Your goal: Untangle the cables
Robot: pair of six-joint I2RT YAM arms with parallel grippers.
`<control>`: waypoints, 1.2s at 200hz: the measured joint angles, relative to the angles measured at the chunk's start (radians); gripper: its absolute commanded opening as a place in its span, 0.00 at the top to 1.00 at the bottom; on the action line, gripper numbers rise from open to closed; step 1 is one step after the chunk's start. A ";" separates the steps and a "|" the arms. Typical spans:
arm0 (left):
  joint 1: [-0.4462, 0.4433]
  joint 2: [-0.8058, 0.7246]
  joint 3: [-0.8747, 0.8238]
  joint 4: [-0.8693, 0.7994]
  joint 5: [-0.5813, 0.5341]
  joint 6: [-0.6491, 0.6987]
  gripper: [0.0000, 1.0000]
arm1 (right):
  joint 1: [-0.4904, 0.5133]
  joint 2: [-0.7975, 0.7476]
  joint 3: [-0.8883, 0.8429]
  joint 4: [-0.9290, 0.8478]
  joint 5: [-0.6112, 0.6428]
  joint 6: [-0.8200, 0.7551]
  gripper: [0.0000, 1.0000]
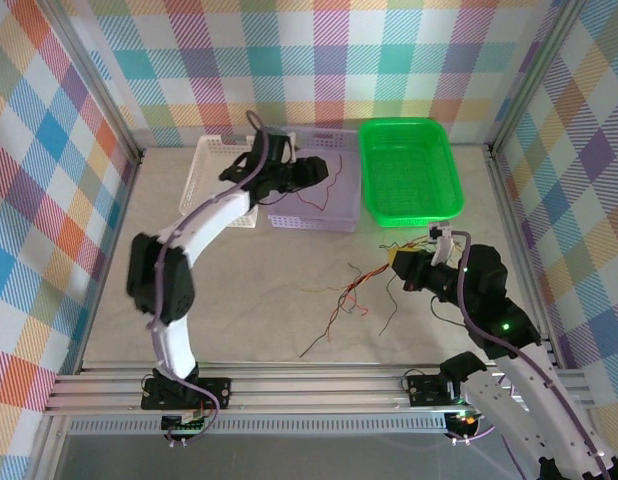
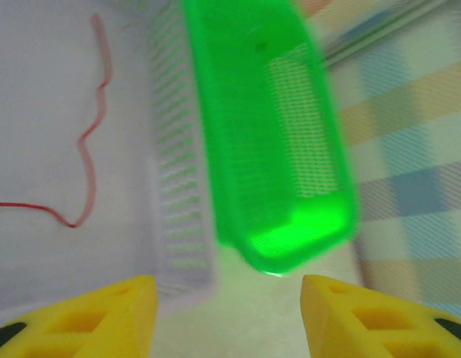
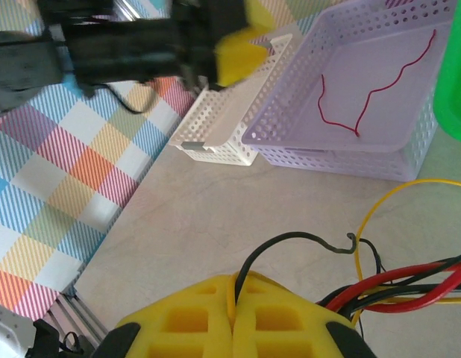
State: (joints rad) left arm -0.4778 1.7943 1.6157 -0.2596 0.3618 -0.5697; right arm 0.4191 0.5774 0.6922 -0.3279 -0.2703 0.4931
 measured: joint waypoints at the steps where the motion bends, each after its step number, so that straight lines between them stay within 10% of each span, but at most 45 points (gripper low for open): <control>1: 0.000 -0.007 -0.005 0.003 0.002 -0.002 0.46 | 0.000 0.002 0.000 0.001 -0.001 0.000 1.00; 105: -0.247 -0.663 -0.748 0.105 0.145 -0.044 0.50 | 0.000 0.126 0.027 0.074 -0.090 0.036 1.00; 240: -0.404 -0.666 -0.869 0.345 0.145 -0.172 0.58 | 0.000 0.175 0.007 0.231 -0.225 0.118 1.00</control>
State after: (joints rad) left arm -0.8818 1.1286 0.7464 0.0856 0.5064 -0.7422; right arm 0.4191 0.7521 0.6991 -0.0971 -0.4950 0.6109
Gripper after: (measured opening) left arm 0.456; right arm 0.060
